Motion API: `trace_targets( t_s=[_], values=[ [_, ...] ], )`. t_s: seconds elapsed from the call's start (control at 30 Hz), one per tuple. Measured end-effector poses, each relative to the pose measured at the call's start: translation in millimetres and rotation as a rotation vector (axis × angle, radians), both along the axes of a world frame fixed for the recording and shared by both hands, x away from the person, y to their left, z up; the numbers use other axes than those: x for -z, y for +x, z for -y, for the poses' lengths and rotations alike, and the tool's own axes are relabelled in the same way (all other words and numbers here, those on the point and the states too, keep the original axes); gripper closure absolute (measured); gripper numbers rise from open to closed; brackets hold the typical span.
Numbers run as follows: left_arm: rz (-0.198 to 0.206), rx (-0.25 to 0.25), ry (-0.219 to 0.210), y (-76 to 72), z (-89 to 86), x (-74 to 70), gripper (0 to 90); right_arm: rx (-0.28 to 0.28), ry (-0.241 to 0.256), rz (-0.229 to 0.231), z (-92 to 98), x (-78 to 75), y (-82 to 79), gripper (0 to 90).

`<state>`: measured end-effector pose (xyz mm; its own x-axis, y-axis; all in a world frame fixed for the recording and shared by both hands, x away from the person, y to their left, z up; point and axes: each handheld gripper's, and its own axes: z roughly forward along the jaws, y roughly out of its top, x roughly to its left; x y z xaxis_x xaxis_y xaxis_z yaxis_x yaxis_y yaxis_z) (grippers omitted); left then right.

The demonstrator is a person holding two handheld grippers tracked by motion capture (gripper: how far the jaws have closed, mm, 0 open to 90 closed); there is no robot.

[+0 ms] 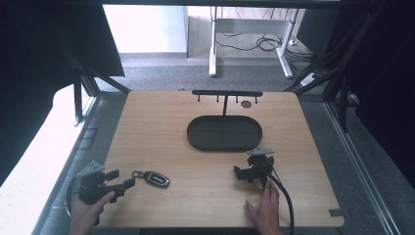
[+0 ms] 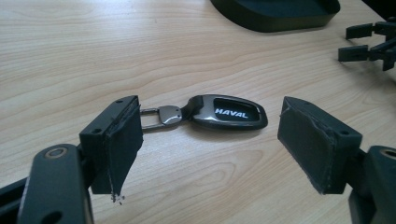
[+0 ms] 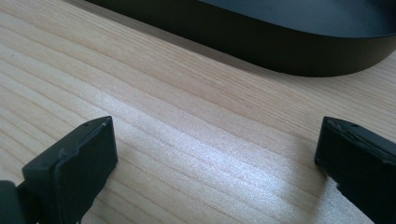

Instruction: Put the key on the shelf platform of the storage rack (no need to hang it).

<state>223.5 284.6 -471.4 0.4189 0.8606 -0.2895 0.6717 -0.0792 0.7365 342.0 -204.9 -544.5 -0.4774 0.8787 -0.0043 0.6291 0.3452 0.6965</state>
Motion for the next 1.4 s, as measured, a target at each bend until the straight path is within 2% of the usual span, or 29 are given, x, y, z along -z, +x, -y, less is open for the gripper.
trace_targets(
  t_s=[0.3,0.37,0.43,0.53,0.7,0.9,1.07,1.23,1.4],
  values=[
    [-0.016,-0.032,0.001,0.7,-10.4,7.8,22.4,0.007,-0.002,-0.009,-6.6,-0.8,-2.2,1.0],
    [-0.015,-0.027,0.002,0.8,-9.0,7.8,22.3,0.005,-0.019,-0.034,-8.2,-6.6,-4.5,12.4],
    [-0.015,-0.019,0.005,0.8,-7.0,7.7,22.3,-0.014,-0.035,-0.026,-7.2,-10.9,-9.7,13.5],
    [-0.014,-0.01,0.007,0.2,-4.9,7.5,22.3,-0.039,-0.009,-0.011,-1.1,-19.0,-17.6,15.4],
    [-0.014,-0.004,0.007,0.8,-4.4,8.5,22.4,-0.061,0.016,0.059,12.9,-33.6,-30.9,19.9],
    [-0.016,-0.005,0.01,1.2,-3.0,8.9,22.3,-0.065,0.037,0.077,25.7,-43.1,-34.7,21.3],
    [-0.022,-0.007,0.021,2.1,-1.5,10.9,22.3,-0.079,0.06,0.072,33.4,-50.6,-37.7,23.4],
    [-0.025,-0.007,0.022,1.8,-0.6,11.1,22.3,-0.109,0.077,0.058,33.2,-57.6,-39.7,25.4],
    [-0.024,-0.012,0.024,1.7,0.0,10.7,22.3,-0.145,0.075,0.066,27.5,-68.7,-43.2,25.4]
  ],
)
